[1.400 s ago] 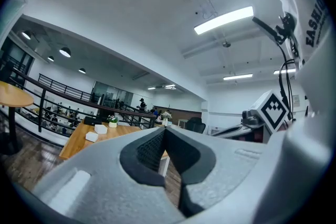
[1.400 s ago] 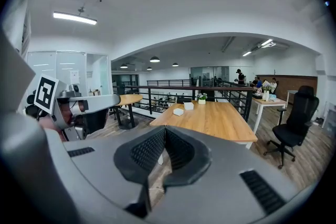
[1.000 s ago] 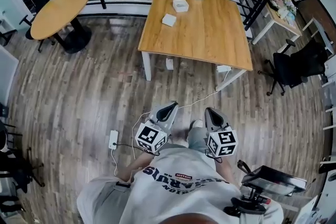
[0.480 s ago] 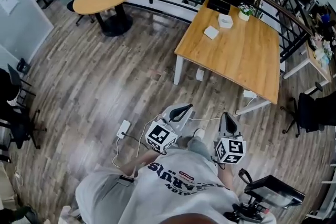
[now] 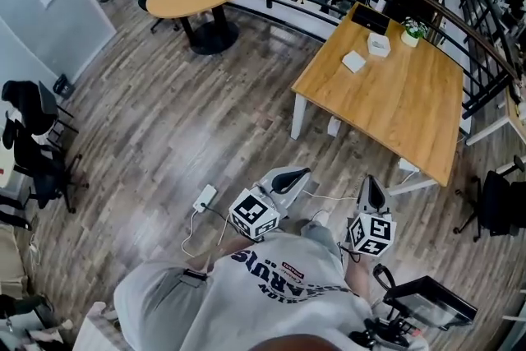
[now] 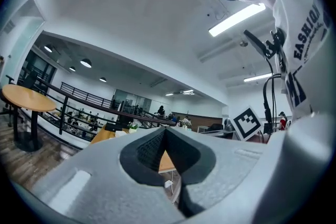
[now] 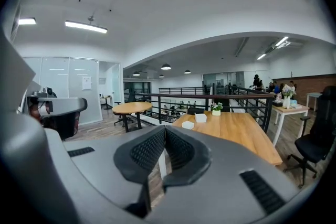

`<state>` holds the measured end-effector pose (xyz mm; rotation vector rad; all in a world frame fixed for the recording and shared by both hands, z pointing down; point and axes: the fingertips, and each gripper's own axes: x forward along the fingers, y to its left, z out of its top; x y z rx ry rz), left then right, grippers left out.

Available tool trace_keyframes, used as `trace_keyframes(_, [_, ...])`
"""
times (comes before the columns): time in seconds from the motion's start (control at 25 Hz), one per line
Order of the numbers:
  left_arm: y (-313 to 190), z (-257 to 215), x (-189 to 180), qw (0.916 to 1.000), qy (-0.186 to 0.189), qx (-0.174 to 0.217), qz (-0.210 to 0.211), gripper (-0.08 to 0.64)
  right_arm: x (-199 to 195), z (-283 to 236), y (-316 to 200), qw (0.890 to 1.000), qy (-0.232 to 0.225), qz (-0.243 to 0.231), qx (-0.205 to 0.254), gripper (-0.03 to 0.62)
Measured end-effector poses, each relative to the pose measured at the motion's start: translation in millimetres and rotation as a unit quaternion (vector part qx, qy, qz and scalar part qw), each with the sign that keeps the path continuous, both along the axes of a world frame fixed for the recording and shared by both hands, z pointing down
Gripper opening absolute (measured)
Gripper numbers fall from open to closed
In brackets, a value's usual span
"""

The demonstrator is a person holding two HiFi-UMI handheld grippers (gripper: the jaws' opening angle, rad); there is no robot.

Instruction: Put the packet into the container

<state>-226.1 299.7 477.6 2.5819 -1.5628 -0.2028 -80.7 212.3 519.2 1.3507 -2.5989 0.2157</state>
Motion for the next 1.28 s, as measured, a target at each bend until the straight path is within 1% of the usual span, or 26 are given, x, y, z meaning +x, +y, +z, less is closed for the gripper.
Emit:
trace_keyframes(0.16, [-17, -1, 10, 1.0000, -0.006, -0.006, -0.003, -0.002, 15, -1, -23, 1.000, -0.004, 0.001, 0.000, 0.009])
trace_keyframes(0.32, [-49, -1, 24, 0.9998, -0.015, -0.006, -0.009, -0.002, 37, -1, -54, 1.000, -0.011, 0.007, -0.001, 0.009])
trace_keyframes(0.44, [-76, 0, 34, 0.9998, -0.014, -0.011, -0.011, -0.002, 53, 1, -78, 1.000, -0.015, 0.011, -0.002, 0.009])
trace_keyframes(0.64, [-113, -6, 62, 0.9997, -0.018, -0.013, -0.003, -0.002, 79, 18, -112, 1.000, -0.001, 0.014, -0.013, 0.009])
trace_keyframes(0.8, [-141, -6, 83, 0.9997, -0.020, -0.015, 0.003, -0.002, 94, 23, -141, 1.000, -0.002, 0.007, -0.015, 0.009])
trace_keyframes(1.0, [-175, -6, 108, 0.9994, -0.025, -0.023, 0.008, -0.002, 122, 31, -175, 1.000, -0.006, 0.015, -0.024, 0.009])
trace_keyframes(1.12, [-192, -8, 121, 0.9995, -0.023, -0.021, 0.000, -0.002, 140, 35, -192, 0.999, -0.003, 0.016, -0.029, 0.009])
trace_keyframes(1.28, [-214, -9, 128, 0.9993, -0.016, -0.028, -0.020, -0.002, 156, 31, -208, 1.000, -0.007, 0.010, -0.022, 0.009])
